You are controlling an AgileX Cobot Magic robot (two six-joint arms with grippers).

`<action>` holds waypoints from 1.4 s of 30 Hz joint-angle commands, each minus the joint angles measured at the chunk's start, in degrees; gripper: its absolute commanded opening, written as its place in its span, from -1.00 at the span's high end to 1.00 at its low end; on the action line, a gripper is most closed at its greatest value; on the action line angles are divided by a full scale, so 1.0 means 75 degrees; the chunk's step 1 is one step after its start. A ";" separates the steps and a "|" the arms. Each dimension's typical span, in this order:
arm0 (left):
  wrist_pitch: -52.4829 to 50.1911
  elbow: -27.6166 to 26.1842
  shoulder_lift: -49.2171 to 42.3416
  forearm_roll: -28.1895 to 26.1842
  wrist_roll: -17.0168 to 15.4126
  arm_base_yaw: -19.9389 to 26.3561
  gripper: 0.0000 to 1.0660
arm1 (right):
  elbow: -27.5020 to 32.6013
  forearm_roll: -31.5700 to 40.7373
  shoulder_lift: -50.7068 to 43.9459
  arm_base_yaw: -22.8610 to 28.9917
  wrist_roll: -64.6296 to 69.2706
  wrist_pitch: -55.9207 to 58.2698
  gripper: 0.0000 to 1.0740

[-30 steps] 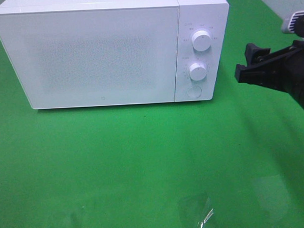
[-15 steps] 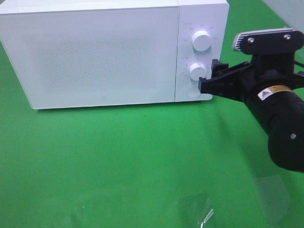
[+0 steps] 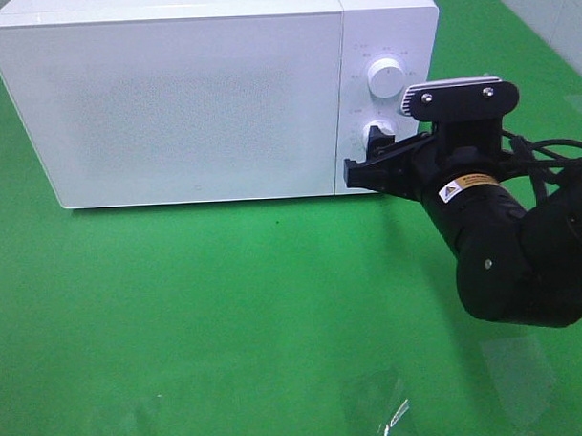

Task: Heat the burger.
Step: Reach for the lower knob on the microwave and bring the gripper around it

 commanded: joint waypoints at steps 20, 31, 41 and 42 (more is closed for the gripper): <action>-0.0115 0.0031 -0.0153 -0.0031 -0.0008 0.0000 -0.83 | -0.1444 -0.0153 0.1306 -0.0298 -0.0076 -0.0160 -0.37; -0.0115 0.0031 -0.0153 -0.0031 -0.0008 0.0000 -0.83 | -0.1642 -0.0336 0.1375 -0.0390 -0.0031 -0.0138 -0.36; -0.0115 0.0031 -0.0153 -0.0031 -0.0008 0.0000 -0.83 | -0.1642 -0.0489 0.1474 -0.0474 -0.0008 0.0061 -0.36; -0.0115 0.0031 -0.0153 -0.0031 -0.0008 0.0000 -0.83 | -0.1642 -0.0489 0.1474 -0.0474 -0.0008 0.0061 -0.36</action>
